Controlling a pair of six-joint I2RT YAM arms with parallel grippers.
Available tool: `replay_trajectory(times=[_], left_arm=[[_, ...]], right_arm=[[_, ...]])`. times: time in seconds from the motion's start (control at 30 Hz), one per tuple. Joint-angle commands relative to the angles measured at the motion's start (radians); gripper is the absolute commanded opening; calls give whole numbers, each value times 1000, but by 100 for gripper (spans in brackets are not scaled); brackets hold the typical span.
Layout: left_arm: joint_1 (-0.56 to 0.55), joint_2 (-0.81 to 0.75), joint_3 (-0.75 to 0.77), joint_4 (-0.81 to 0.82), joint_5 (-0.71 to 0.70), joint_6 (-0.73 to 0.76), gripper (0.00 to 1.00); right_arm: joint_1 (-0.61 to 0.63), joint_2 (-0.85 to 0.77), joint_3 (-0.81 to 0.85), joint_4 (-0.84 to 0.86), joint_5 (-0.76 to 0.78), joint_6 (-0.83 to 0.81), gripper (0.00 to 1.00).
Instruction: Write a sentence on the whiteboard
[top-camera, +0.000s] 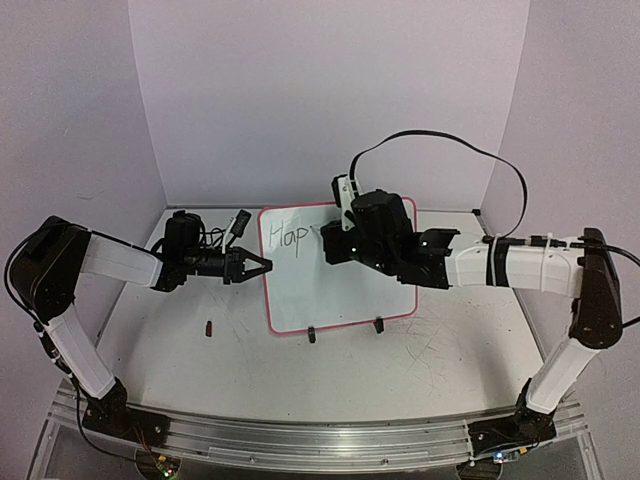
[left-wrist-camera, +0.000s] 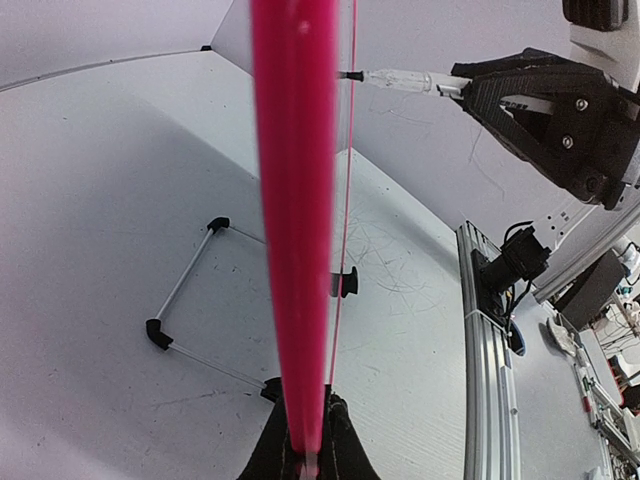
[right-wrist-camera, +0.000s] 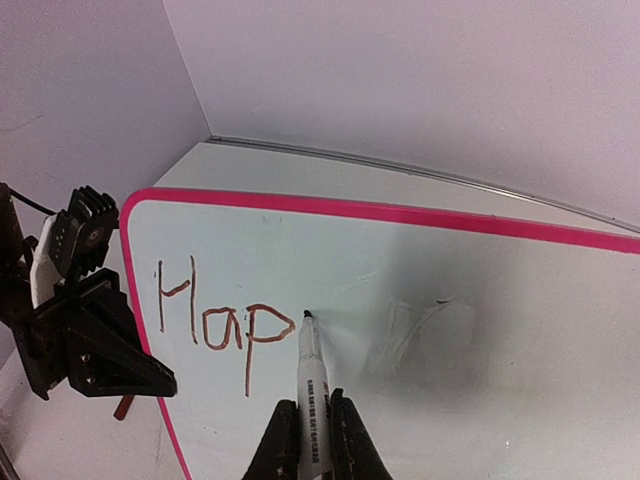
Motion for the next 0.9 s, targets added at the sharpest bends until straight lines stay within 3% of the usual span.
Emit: replay_trajectory(times=[0.0, 0.87], left_arm=[[-7, -28, 2, -22, -31, 38, 0], [-8, -25, 7, -22, -30, 39, 0]], right_arm=[[-2, 17, 47, 1, 23, 2, 0], [1, -21, -18, -42, 8, 46, 0]])
